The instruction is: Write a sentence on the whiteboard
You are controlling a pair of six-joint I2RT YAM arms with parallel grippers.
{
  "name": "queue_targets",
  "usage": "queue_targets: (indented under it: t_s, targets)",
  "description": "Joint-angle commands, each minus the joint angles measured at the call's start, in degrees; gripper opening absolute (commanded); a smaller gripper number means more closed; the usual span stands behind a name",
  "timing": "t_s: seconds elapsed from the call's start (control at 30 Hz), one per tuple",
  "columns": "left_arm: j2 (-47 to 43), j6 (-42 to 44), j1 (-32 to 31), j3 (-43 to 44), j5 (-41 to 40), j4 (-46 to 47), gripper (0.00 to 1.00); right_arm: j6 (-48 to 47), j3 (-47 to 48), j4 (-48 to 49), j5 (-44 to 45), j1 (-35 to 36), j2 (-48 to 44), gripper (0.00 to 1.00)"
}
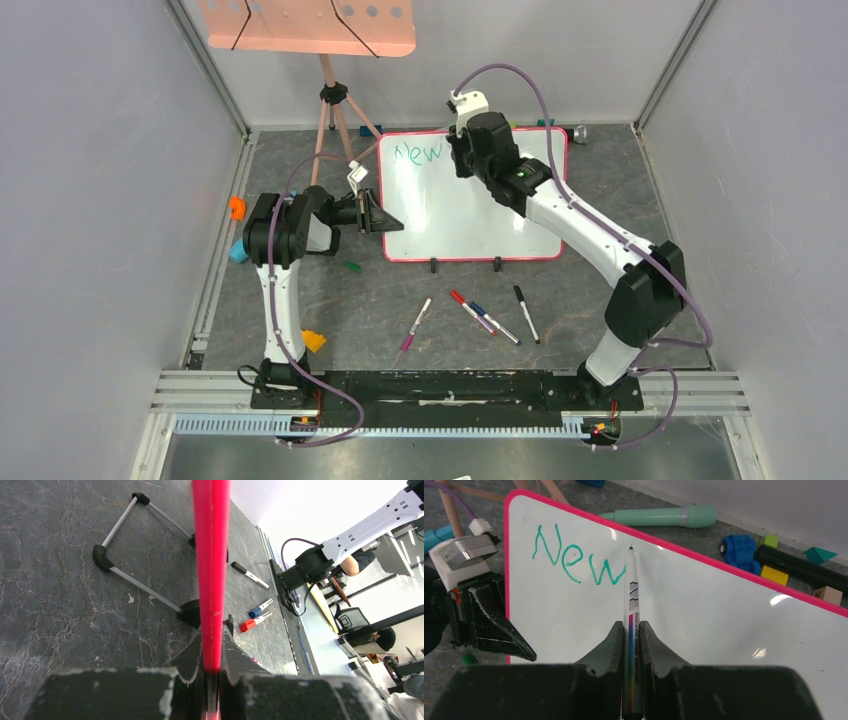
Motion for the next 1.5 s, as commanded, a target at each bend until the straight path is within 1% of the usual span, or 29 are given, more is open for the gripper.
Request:
queue_targets:
  t_s: [0.0,0.3,0.4,0.53,0.63,0.73,0.83,1.03,1.17,1.27,1.37,1.47]
  targets:
    - [2.28,2.66,-0.37,0.62,-2.25,2.62,0.02,-0.98,-2.36,3.95,-1.37,-0.31,-6.13,0.00]
    - [1.98,3.71,-0.28,0.57,-2.54,2.54,0.02,-1.08,-16.29,6.96,1.78,-0.36,-15.99,0.00]
    - [1.65,4.22,-0.28,0.29,-2.88,2.34,0.02,-0.98,-19.04,7.28,2.23,-0.37,-18.23,0.00]
    - [0.90,7.08,-0.26,0.25,-3.03,-1.65,0.02,-0.84,-20.99,6.89,2.54,-0.44,-19.83,0.00]
    - [1.88,5.67,-0.26,1.31,-2.80,-1.80,0.02,-0.69,-21.83,6.00,3.39,-0.62,-20.71,0.00]
    - [3.71,0.04,-0.10,3.12,-2.43,2.41,0.02,-0.68,-22.41,5.23,4.37,-1.09,-21.14,0.00]
    - [4.90,-2.50,-0.10,4.53,-2.07,2.62,0.02,-0.04,-22.05,4.66,3.92,-1.96,-20.78,0.00]
    - [3.84,-0.01,-0.18,3.15,-1.69,2.62,0.02,1.18,-18.54,2.80,0.60,-3.08,-18.84,0.00]
    - [1.69,4.72,-0.20,-0.05,-2.33,2.62,0.02,1.37,-18.11,2.55,-0.06,-3.16,-19.10,0.00]
    - [1.48,5.25,-0.28,-0.90,-2.87,2.62,0.02,1.42,-18.58,2.45,-0.49,-3.19,-19.37,0.00]
    - [0.60,6.96,-0.23,-3.16,-4.82,2.62,0.02,1.74,-19.13,2.54,-1.25,-3.24,-19.72,0.00]
    - [-1.50,10.08,0.11,-6.89,-8.54,2.67,0.02,2.16,-19.83,2.51,-1.68,-3.25,-20.33,0.00]
